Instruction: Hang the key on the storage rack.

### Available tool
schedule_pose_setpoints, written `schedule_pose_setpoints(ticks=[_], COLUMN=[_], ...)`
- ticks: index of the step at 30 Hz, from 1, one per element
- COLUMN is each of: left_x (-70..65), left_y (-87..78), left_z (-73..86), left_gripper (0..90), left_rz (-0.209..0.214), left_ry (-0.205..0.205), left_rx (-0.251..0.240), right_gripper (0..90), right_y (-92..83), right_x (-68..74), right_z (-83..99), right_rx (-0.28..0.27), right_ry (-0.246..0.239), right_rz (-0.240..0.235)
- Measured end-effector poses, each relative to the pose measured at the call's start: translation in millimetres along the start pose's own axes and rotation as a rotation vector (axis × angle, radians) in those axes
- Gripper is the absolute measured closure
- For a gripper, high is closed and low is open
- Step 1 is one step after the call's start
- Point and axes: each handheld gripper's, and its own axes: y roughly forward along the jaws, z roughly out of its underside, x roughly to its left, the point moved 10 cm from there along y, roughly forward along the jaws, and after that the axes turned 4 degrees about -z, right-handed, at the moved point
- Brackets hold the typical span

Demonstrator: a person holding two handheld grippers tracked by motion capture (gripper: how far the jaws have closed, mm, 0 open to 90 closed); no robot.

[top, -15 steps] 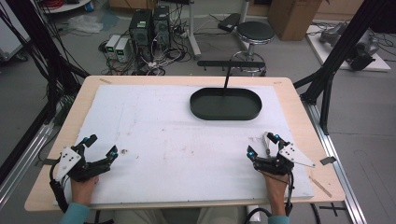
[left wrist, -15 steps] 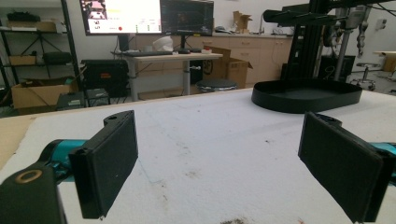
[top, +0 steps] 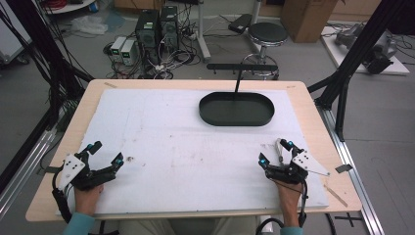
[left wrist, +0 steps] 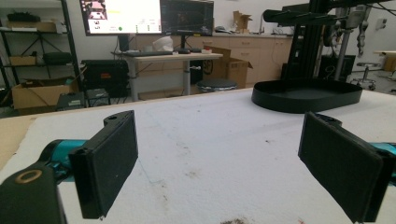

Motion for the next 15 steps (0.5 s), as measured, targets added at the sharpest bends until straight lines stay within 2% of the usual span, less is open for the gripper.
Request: schedule_pose_setpoints(ticks=[6,7,11,12,15], left_x=[-0.3,-0.3,-0.3,-0.2,-0.1], left_y=[-0.2,-0.1,-0.1,-0.1,-0.1], left_z=[-0.2,-0.3,-0.4,-0.4,-0.4], left_gripper=[12.4,12.4,12.4,12.4,12.4], left_rz=[-0.001,0.000,0.000,0.000,0.001], left_ry=[0.000,0.000,-0.001,-0.002,-0.005], left_rx=[-0.003,-0.004,-0.004,-0.004,-0.004], right_gripper=[2.9,2.9,2.9,2.9,2.9], right_y=[1.1,1.5,2.8,2.6,3.2], right_x=[-0.9,-0.3,-1.0,1.2,2.0], right_z=[0.3,1.2,-0.1,-1.9,-14.5], right_rx=[0.011,0.021,0.042,0.050,0.097], right_ry=[-0.002,0.012,0.006,0.016,0.002], right_rz=[0.008,0.003,0.001,-0.011,-0.013])
